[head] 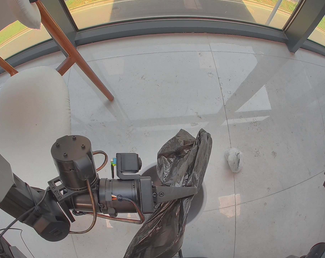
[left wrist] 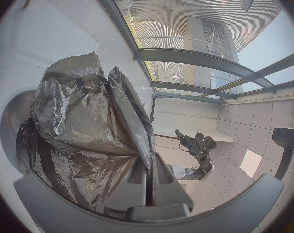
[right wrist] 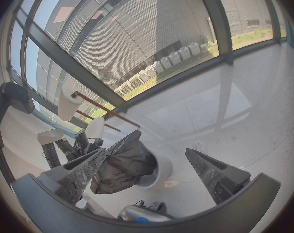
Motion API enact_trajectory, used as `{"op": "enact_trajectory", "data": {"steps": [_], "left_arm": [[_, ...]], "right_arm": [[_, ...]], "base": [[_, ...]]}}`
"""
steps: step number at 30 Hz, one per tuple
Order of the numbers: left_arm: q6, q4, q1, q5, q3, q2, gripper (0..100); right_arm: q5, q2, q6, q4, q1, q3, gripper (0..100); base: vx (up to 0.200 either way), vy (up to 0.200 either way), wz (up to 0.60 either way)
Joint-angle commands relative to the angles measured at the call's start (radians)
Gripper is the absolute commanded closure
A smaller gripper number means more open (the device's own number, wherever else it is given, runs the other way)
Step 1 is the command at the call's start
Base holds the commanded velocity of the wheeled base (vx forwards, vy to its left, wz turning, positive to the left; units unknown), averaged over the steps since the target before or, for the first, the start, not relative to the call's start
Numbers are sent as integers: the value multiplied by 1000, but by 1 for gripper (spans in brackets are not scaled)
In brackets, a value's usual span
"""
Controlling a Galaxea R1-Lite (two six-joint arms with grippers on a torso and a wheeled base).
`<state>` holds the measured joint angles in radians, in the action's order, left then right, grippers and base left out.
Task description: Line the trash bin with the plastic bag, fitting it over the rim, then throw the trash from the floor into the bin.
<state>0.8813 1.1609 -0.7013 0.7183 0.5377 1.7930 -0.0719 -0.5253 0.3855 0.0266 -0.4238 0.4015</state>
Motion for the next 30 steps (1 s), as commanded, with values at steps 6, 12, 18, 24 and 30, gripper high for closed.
{"op": "enact_trajectory", "data": {"steps": [6,12,18,24,30], "left_arm": [[1,5,0,0,5,8,100],[1,5,0,0,7,8,100],[1,5,0,0,7,8,100],[-1,7,0,0,7,8,100],[-2,7,0,0,8,6,100]], "right_arm": [[-98,-326,55,6,-121,94,0],[-169,-421,53,12,-122,106,0],[-213,-495,46,15,-125,117,0],[-270,-555,49,15,-133,151,0],[-316,-634,44,18,-133,181,0]], "base": [[0,0,0],[0,0,0],[0,0,0],[0,0,0],[0,0,0]]}}
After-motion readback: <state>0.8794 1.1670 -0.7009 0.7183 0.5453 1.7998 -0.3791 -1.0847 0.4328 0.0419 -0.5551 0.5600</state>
